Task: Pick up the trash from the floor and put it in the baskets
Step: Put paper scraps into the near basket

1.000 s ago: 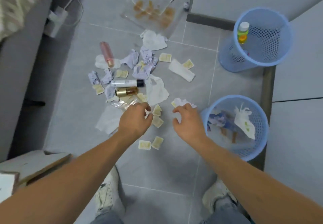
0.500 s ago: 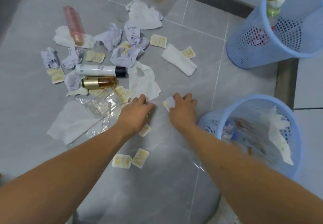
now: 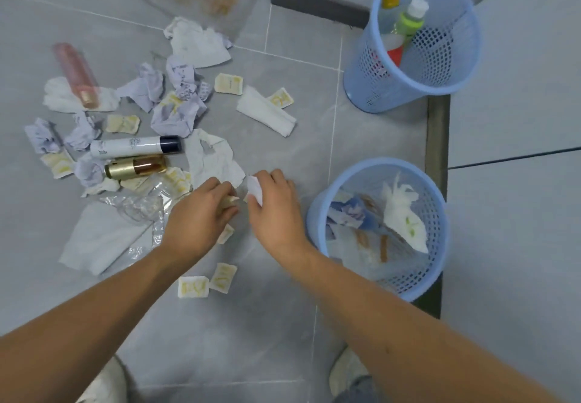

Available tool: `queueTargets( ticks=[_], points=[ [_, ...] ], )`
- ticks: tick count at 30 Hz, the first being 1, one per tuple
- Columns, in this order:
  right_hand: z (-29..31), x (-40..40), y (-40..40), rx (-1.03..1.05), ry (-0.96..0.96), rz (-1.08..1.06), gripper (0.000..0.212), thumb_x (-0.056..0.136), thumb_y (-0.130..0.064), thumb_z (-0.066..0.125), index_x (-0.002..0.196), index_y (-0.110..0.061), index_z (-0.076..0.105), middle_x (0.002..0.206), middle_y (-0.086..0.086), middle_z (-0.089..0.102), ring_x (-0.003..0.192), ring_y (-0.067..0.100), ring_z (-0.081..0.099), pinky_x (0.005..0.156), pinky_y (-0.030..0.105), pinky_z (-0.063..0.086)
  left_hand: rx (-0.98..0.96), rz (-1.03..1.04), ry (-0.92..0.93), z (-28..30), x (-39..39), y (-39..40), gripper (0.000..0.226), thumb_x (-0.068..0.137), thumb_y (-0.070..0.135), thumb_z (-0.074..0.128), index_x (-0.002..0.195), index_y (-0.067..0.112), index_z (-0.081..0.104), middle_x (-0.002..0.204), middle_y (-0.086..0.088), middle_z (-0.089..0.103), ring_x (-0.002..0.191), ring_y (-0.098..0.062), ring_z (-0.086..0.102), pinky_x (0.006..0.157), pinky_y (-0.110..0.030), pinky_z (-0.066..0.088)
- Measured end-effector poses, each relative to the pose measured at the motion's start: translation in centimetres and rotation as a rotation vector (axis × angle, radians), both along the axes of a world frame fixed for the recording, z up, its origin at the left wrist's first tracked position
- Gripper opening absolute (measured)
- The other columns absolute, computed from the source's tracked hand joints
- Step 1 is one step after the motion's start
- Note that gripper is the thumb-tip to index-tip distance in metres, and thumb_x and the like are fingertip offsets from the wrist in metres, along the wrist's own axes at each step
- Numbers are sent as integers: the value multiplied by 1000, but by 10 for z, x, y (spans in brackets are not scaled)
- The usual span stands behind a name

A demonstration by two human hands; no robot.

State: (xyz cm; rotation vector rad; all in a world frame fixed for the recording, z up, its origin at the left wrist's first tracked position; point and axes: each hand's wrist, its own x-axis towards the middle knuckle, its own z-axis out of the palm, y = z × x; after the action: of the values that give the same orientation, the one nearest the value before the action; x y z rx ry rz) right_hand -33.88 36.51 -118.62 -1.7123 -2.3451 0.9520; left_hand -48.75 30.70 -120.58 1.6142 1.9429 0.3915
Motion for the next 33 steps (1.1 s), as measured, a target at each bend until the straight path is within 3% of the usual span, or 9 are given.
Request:
queueTargets(
  ticks=[2,4,8,14,20,24,27,33],
  points=[
    [46,11,-4,29,137,-29,24,94,-20,64,117,-14,60,112,4,52,98,26,54,78,44,51,32,-7,0,43,6,9,16,92,33,70,98,20,63,88,5,54,66,-19,55,54,-33,43],
    [93,31,-7,70,234,-89,27,93,-23,68,119,-15,62,113,0,48,97,22,58,79,39,52,61,-28,-35,86,17,20,16,91,31,72,100,19,65,90,5,55,66,-19,54,57,-34,44],
    [165,96,-7,119,266,-346,29,91,-25,69,118,-24,60,113,-7,47,98,10,55,82,29,49,102,-120,-161,156,64,38,10,93,21,68,101,21,63,93,8,50,68,-17,57,61,-39,51],
    [184,188,11,94,224,-640,37,85,-23,75,111,-31,50,108,-9,56,96,5,59,82,36,56,44,-193,-162,171,148,58,18,90,16,65,108,22,63,100,5,54,76,-23,63,66,-42,54],
    [141,219,29,32,67,-563,38,87,-26,73,116,-27,50,116,-5,56,101,16,59,84,43,55,-144,-240,37,140,182,67,44,91,34,66,133,24,60,121,-3,63,102,-30,66,82,-44,57],
    [128,222,35,-47,-2,-456,40,92,-36,67,129,-26,54,131,-3,57,118,23,57,98,47,49,-109,-235,101,136,174,60,42,92,37,63,132,24,59,122,-1,59,102,-28,64,77,-41,57],
    [140,214,28,31,6,-417,34,94,-32,63,128,-30,57,131,-8,60,121,18,55,109,51,42,-91,-196,63,143,155,45,39,94,35,63,131,24,60,119,0,59,98,-26,65,75,-41,58],
    [155,141,-25,170,66,-214,11,93,-21,61,104,-20,62,105,-5,58,100,16,53,86,34,47,-73,-75,61,155,87,-1,33,94,35,59,125,26,62,114,5,61,96,-20,64,68,-32,48]
  ],
)
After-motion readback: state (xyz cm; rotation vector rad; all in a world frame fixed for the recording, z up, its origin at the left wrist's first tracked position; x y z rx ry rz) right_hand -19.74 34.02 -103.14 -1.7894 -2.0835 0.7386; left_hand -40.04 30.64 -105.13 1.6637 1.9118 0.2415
